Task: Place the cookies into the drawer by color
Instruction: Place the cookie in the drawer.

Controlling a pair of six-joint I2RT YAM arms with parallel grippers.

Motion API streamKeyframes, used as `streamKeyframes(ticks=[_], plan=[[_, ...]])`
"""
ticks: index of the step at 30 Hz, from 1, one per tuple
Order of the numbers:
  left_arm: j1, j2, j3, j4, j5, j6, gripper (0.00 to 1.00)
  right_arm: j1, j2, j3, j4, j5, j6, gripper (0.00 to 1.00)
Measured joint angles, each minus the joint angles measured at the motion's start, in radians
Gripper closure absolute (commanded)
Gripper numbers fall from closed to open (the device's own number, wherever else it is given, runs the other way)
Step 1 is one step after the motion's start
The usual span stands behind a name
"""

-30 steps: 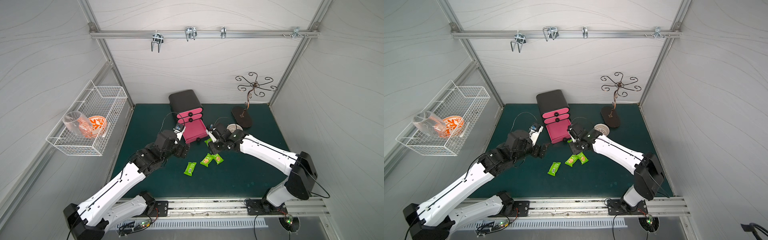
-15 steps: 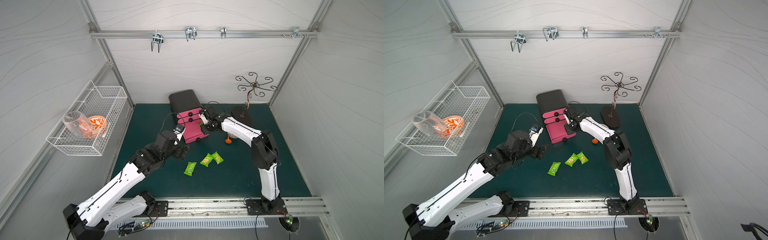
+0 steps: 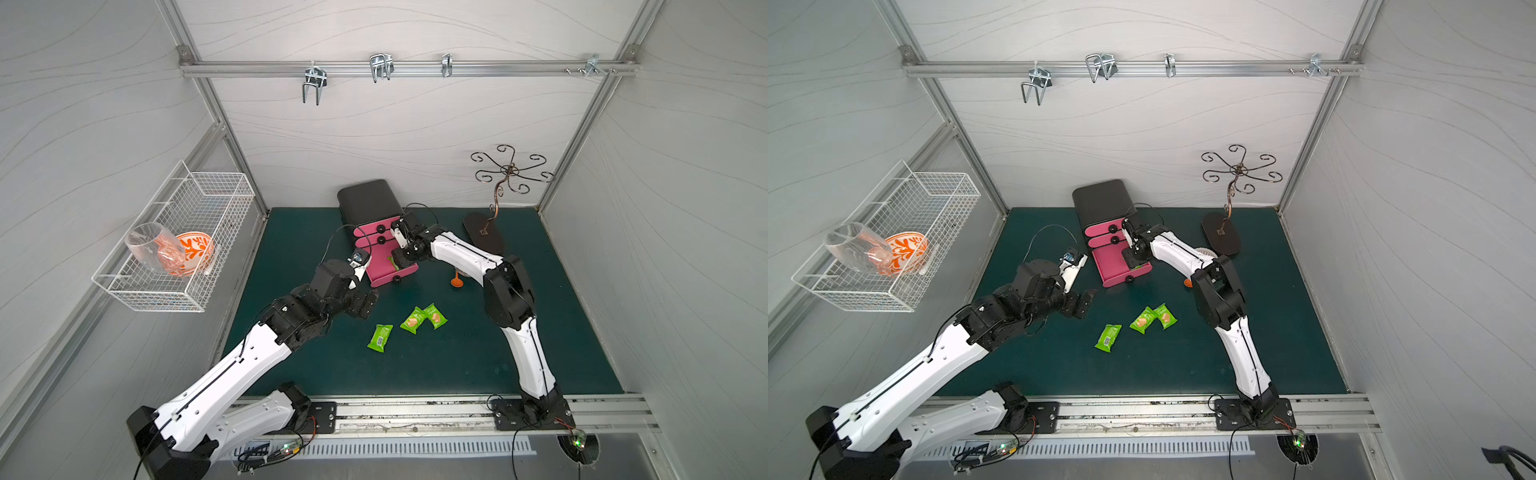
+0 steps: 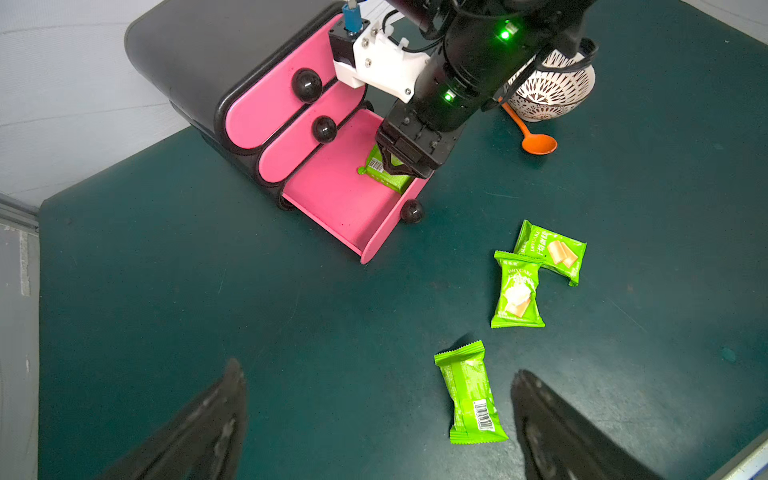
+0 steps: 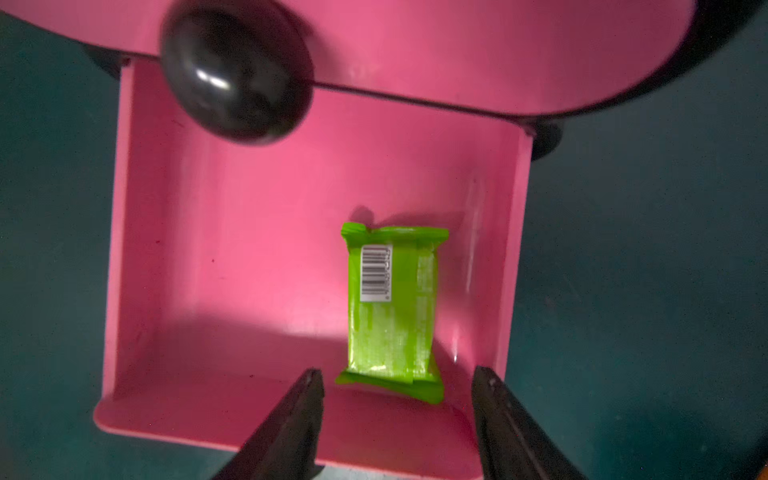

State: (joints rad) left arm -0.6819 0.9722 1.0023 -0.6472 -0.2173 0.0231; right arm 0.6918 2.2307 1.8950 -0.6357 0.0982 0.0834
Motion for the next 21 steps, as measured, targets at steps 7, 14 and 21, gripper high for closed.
streamKeyframes(ticks=[7,14,21], plan=[[-0.014,0.000,0.000,0.001,0.006,0.000,0.01,0.000,-0.274,-0.250,0.024,-0.003,0.042,0.36],[-0.024,0.000,-0.018,0.026,0.015,-0.001,0.01,0.003,-0.655,-0.644,0.061,-0.029,0.113,0.36],[-0.032,0.000,-0.030,0.040,0.023,0.000,0.01,0.057,-0.721,-0.864,0.029,-0.033,0.120,0.32]])
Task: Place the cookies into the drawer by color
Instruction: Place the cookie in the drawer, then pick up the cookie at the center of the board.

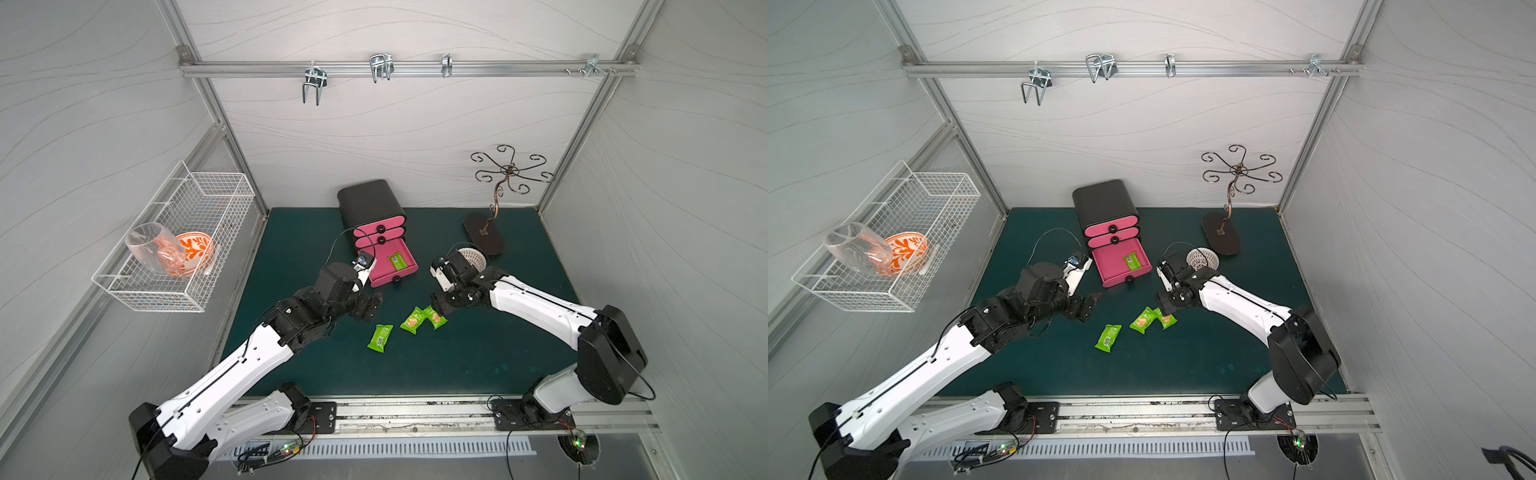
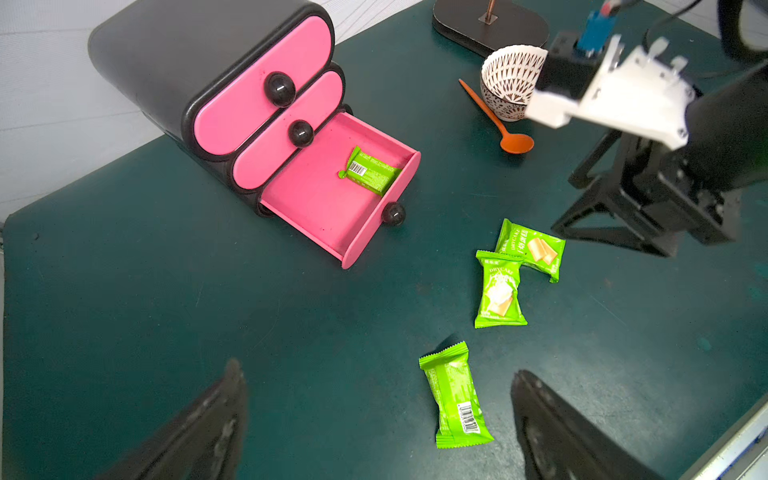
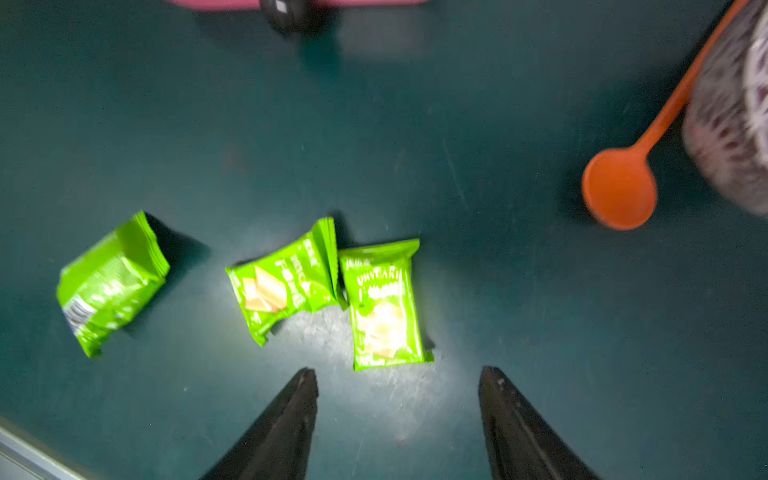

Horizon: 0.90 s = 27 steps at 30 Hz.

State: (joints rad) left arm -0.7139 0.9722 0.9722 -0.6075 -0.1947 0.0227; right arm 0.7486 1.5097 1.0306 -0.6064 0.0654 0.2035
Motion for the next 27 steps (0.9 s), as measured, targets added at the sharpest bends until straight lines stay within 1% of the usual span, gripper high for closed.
streamKeyframes(ticks=[5,11,16,24,27], plan=[[-0.011,0.000,-0.002,0.000,0.000,0.002,0.01,0.035,0.027,-0.023,-0.006,0.003,-0.002,0.31],[-0.032,0.000,-0.002,-0.002,-0.009,0.013,0.01,0.036,0.130,-0.021,-0.003,0.018,-0.014,0.31],[-0.060,0.000,-0.002,-0.004,-0.018,0.037,0.01,0.036,0.179,-0.021,0.020,0.031,-0.018,0.32],[-0.095,0.003,-0.002,-0.006,-0.042,0.078,0.01,0.036,0.226,-0.013,0.050,0.037,-0.016,0.37],[-0.103,0.006,-0.002,-0.006,-0.046,0.084,0.01,0.035,0.243,0.008,0.039,0.039,-0.013,0.42]])
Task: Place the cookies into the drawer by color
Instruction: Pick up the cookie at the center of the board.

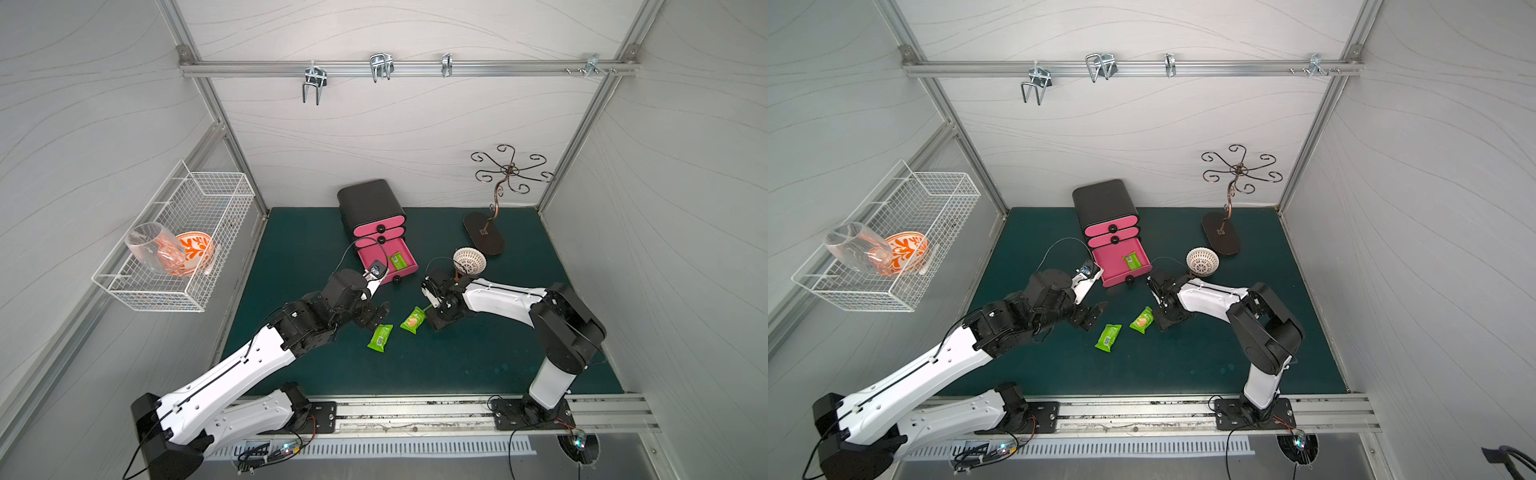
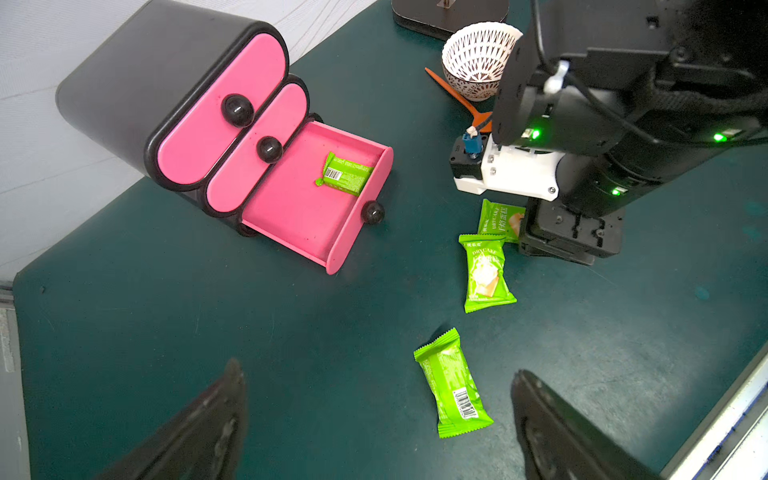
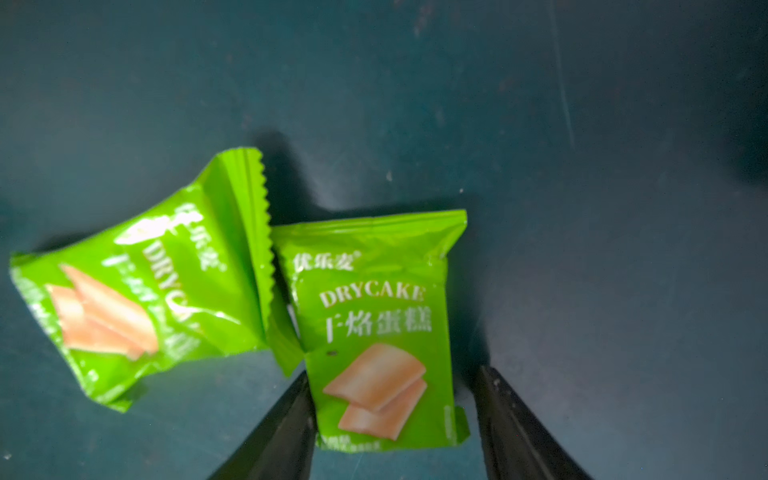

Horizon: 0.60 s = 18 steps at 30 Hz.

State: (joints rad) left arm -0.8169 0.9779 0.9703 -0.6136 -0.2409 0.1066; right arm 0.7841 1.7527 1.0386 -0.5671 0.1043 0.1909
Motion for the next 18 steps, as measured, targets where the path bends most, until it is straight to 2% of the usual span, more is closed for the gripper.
streamKeyframes(ticks=[9,18], plan=[[-0.002,0.000,-0.004,-0.005,-0.015,0.013,0.01,-0.001,0.023,0.030,0.003,0.003,-0.001,0.65],[-0.002,0.000,-0.004,-0.008,-0.026,0.013,0.01,-0.004,-0.009,0.035,-0.017,0.049,-0.005,0.66]])
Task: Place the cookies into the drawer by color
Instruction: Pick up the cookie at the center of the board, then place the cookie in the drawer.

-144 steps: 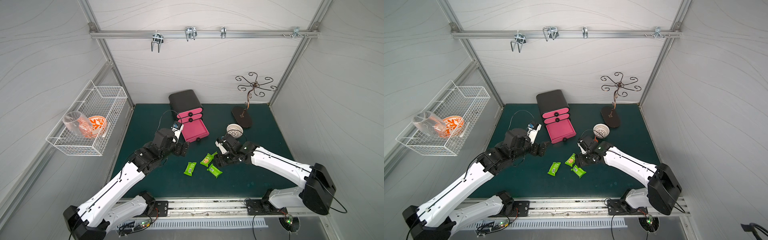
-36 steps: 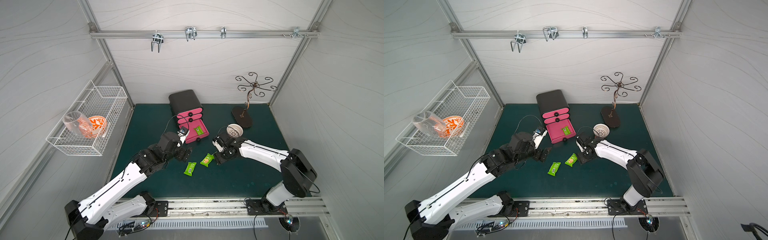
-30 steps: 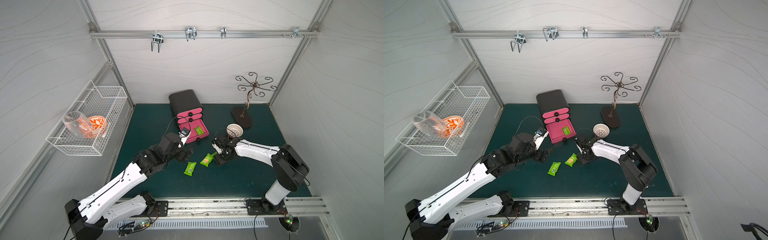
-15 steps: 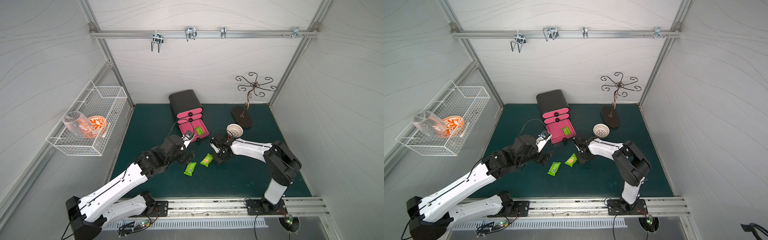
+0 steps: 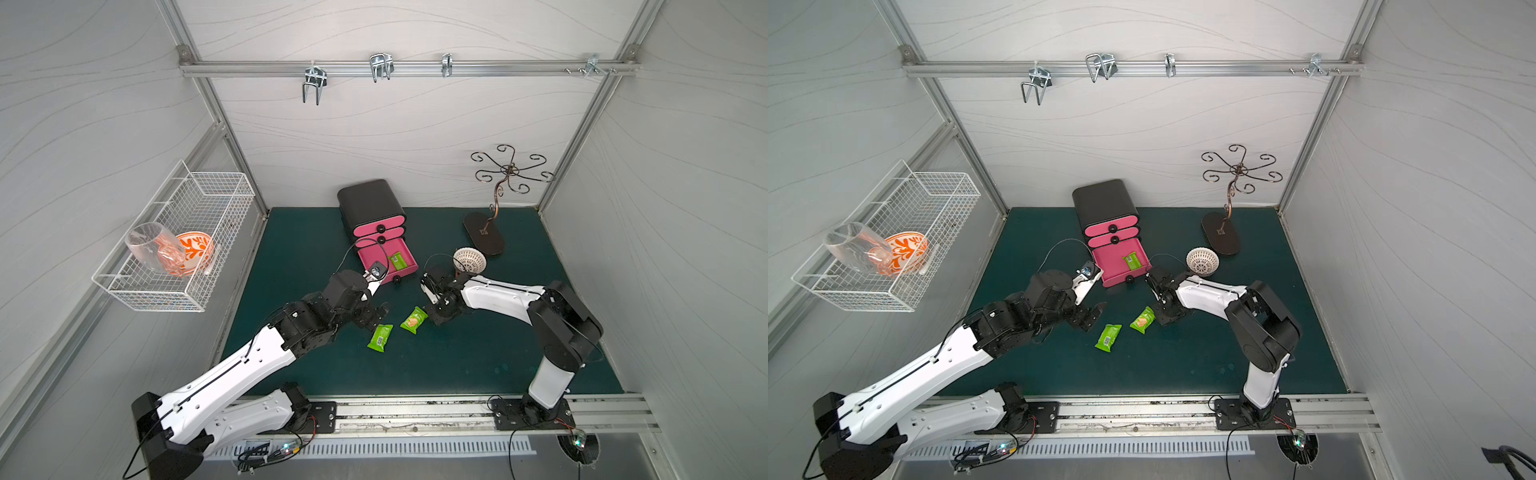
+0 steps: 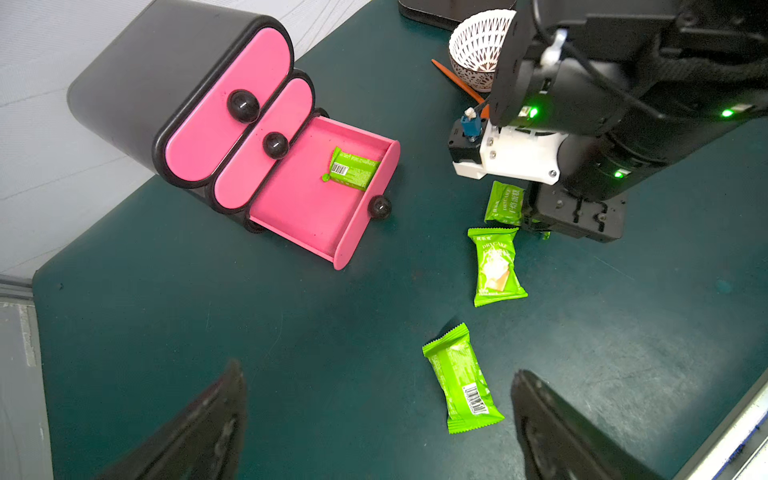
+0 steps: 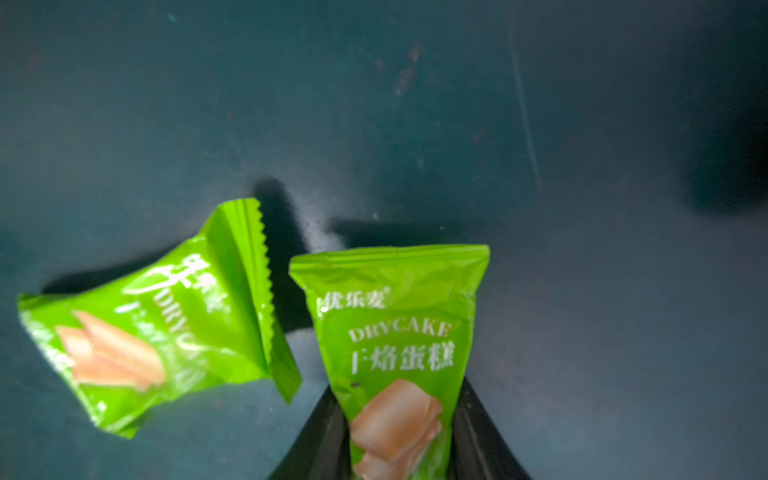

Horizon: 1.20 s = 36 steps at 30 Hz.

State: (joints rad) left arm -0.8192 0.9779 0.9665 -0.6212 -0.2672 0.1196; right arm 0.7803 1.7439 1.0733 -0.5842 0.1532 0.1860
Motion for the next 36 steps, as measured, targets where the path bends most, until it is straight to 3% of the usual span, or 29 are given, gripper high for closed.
streamKeyframes(ticks=[12,22,36], plan=[[0.000,-0.002,0.000,-0.004,-0.061,-0.003,0.01,-0.010,0.003,0.393,-0.025,0.010,-0.058,0.65],[0.000,-0.035,0.000,-0.044,-0.110,-0.013,0.01,-0.021,0.350,0.797,0.005,-0.090,-0.065,0.65],[0.000,-0.063,0.000,-0.087,-0.142,-0.052,0.01,-0.032,0.564,0.923,-0.016,-0.136,-0.062,0.61]])
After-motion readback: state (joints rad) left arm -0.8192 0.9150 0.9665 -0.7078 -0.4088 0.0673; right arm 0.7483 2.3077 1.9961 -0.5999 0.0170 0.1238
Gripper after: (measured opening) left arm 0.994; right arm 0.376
